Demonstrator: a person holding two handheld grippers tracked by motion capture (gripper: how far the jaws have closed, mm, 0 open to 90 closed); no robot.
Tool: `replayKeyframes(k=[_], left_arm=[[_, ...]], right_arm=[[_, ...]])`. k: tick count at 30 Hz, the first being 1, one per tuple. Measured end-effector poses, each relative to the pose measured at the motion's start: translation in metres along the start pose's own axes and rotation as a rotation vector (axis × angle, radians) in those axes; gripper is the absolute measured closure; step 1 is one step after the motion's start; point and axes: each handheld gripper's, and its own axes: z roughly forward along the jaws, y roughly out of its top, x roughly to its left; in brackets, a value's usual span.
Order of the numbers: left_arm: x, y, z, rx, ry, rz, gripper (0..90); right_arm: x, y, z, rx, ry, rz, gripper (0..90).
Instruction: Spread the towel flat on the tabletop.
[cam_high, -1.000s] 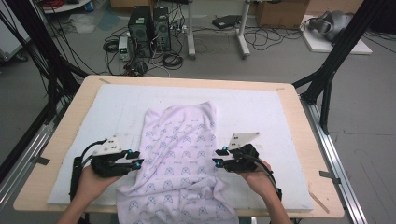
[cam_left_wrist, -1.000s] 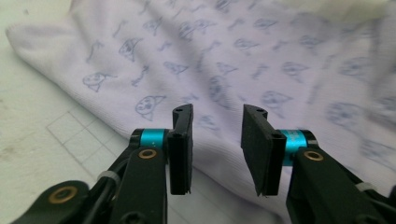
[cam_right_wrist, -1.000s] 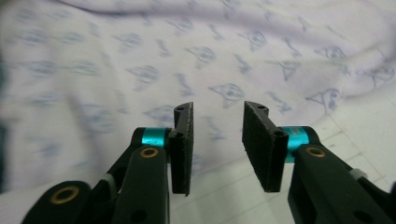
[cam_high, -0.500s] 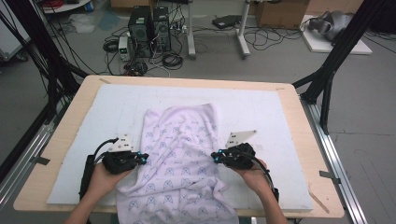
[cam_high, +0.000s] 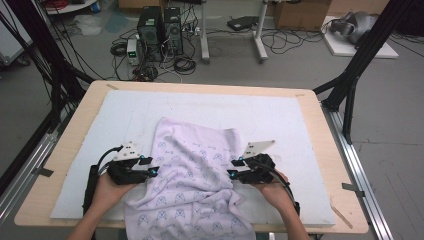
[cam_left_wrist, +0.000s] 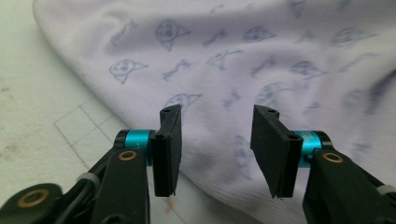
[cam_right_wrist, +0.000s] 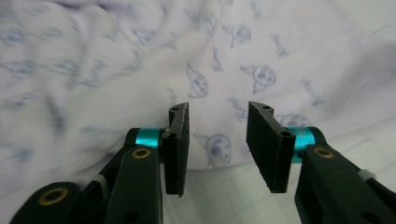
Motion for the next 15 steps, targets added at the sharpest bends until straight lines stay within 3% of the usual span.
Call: replayKeyframes(k=[1, 3, 4, 5, 6, 7, 10, 12, 15], left_arm=[[0.001, -0.001, 0.006, 0.031, -0.012, 0.005, 54.7], [-0.002, -0.002, 0.01, 0.023, 0.015, 0.043, 67.5], [-0.002, -0.002, 0.011, 0.028, -0.002, 0.037, 80.2], [-0.003, -0.001, 0.011, 0.027, -0.006, 0.035, 84.4], [-0.004, 0.0, 0.01, 0.037, -0.001, 0.041, 86.4], [-0.005, 0.0, 0.009, 0.033, 0.0, 0.033, 86.9], [-0.01, 0.001, -0.005, -0.017, -0.01, 0.027, 87.1], [-0.017, 0.002, -0.017, -0.049, -0.03, 0.026, 87.1], [-0.031, 0.002, -0.035, -0.069, -0.078, 0.04, 87.0]], right_arm=[[-0.001, 0.0, 0.009, 0.026, -0.003, 0.002, 58.6], [0.0, 0.0, 0.021, 0.072, -0.018, -0.017, 61.6], [0.001, 0.0, 0.025, 0.071, -0.023, -0.014, 65.6], [0.0, 0.0, 0.026, 0.053, -0.013, -0.006, 76.6], [-0.001, 0.0, 0.026, 0.047, -0.007, -0.015, 84.6], [-0.001, 0.0, 0.026, 0.047, -0.002, -0.022, 86.4], [0.0, 0.002, 0.015, -0.002, 0.047, -0.002, 87.0], [0.006, 0.007, 0.001, -0.032, 0.042, -0.031, 87.0], [0.019, 0.014, -0.016, -0.047, 0.086, -0.058, 87.0]])
